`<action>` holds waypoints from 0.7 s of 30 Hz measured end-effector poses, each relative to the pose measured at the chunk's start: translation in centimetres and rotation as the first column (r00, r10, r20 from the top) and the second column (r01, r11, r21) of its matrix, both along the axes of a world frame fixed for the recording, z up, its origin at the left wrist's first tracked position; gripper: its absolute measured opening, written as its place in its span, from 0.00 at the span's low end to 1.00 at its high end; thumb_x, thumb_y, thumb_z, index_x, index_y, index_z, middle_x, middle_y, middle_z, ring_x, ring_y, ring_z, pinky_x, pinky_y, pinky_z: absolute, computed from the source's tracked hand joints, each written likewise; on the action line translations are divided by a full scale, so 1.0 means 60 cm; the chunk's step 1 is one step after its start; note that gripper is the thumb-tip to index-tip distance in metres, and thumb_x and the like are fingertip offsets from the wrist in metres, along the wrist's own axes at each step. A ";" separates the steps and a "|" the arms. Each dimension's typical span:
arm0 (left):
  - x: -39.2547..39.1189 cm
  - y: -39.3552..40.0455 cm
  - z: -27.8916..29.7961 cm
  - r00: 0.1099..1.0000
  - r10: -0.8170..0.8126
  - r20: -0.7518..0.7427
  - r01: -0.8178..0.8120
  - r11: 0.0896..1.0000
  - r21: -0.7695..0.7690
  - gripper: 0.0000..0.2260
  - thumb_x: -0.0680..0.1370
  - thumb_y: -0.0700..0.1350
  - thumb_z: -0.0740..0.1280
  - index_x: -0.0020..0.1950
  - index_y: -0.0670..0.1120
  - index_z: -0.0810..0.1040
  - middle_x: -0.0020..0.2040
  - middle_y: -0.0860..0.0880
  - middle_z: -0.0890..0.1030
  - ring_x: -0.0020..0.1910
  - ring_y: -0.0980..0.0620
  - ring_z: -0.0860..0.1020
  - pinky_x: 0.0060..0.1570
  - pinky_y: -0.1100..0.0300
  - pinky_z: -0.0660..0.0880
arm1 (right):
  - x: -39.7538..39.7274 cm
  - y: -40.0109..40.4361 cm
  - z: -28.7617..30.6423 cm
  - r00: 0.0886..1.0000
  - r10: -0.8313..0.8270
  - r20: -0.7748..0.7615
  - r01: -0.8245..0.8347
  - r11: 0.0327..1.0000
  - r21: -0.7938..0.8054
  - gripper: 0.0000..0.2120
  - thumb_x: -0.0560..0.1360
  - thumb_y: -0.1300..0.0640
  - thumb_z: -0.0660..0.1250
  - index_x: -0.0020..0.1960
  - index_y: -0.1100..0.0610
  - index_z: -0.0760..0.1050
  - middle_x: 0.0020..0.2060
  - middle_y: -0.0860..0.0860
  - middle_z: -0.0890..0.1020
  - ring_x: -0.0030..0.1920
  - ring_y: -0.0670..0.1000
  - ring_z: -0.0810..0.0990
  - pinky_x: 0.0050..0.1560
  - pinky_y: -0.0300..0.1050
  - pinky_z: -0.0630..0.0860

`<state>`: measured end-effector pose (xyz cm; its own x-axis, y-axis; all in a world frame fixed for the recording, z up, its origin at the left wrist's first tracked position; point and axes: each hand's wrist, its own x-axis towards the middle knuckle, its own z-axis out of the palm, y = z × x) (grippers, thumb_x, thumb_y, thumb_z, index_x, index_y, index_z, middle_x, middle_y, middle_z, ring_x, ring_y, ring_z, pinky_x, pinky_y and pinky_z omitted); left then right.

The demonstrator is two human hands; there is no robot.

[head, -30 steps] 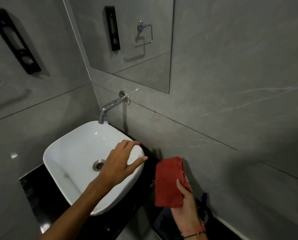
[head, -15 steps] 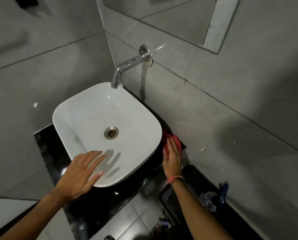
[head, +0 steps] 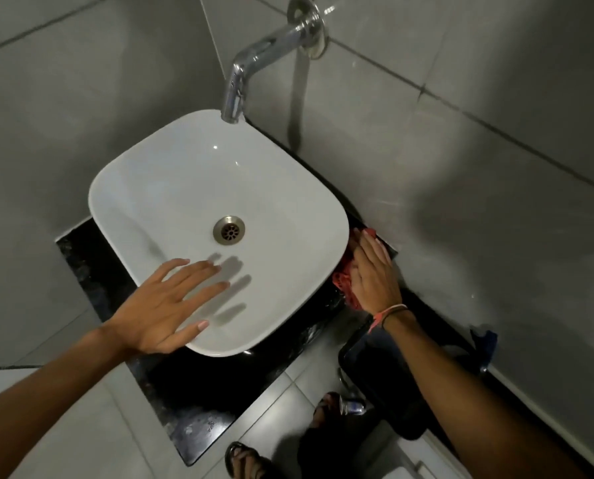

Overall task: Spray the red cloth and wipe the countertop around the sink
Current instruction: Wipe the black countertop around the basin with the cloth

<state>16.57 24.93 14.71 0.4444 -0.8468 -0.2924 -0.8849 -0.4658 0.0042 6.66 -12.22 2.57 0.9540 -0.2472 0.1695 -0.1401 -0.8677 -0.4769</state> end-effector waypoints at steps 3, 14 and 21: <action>0.000 0.001 -0.005 1.000 -0.001 0.008 0.001 0.998 -0.057 0.29 0.80 0.61 0.52 0.76 0.48 0.69 0.75 0.42 0.72 0.74 0.42 0.71 0.68 0.43 0.67 | -0.021 0.028 -0.018 0.996 -0.083 0.031 0.083 0.996 -0.022 0.24 0.80 0.54 0.56 0.70 0.64 0.75 0.75 0.62 0.74 0.78 0.62 0.69 0.78 0.65 0.64; -0.009 0.003 -0.010 0.996 -0.016 0.086 0.028 0.990 -0.140 0.27 0.79 0.59 0.53 0.72 0.47 0.73 0.71 0.44 0.76 0.72 0.42 0.73 0.62 0.44 0.69 | -0.124 0.190 -0.063 0.991 0.002 0.132 -0.015 0.995 0.101 0.19 0.80 0.55 0.60 0.64 0.63 0.80 0.69 0.64 0.79 0.74 0.61 0.70 0.81 0.59 0.59; -0.008 0.002 -0.013 0.995 -0.004 0.100 0.021 0.985 -0.171 0.26 0.79 0.59 0.52 0.70 0.47 0.75 0.69 0.44 0.78 0.70 0.41 0.75 0.60 0.44 0.70 | -0.016 -0.018 -0.022 0.990 -0.134 0.052 0.129 0.987 0.095 0.27 0.76 0.58 0.56 0.72 0.61 0.74 0.73 0.61 0.76 0.74 0.62 0.73 0.77 0.62 0.65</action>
